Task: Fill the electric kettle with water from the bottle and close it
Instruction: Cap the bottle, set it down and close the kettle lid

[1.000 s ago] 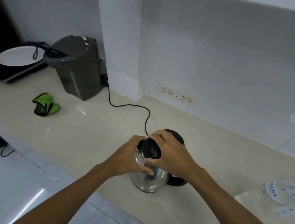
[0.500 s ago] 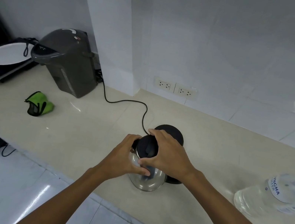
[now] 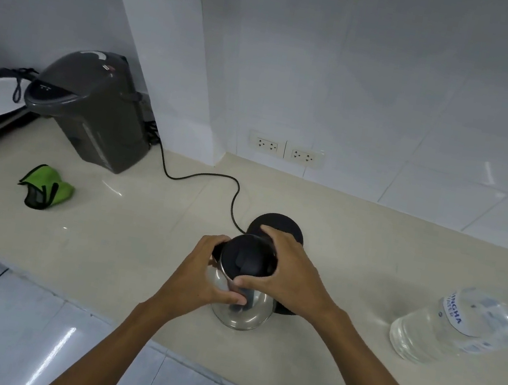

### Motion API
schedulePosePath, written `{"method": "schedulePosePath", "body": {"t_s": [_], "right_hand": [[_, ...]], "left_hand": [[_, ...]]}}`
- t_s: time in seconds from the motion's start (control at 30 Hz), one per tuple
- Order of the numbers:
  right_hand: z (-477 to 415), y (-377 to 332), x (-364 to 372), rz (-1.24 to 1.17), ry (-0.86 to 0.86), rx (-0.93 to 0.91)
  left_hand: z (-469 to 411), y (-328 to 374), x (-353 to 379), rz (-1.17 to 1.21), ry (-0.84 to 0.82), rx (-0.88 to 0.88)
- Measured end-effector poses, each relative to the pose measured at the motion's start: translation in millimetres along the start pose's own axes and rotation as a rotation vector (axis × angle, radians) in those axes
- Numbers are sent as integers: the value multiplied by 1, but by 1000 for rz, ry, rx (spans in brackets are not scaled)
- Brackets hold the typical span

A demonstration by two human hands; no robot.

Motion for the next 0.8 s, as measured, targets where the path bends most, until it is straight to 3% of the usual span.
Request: {"method": "schedulePosePath", "body": {"t_s": [0.13, 0.37, 0.8], "right_hand": [[29, 37, 0, -244, 85, 170], [67, 64, 29, -406, 264, 341], [53, 58, 20, -415, 565, 368]], "left_hand": [[8, -9, 7, 123, 25, -95], [11, -19, 13, 259, -1, -181], [-41, 1, 1, 332, -44, -86]]}}
Point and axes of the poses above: each hand's wrist, its own z-axis away from the middle knuckle, its own x-axis out of the palm, y = z × x, the point moved 1 cm from there along -z, towards the middle knuckle, and after that the axes turned 2 degrees about x, right-handed, at the moved point
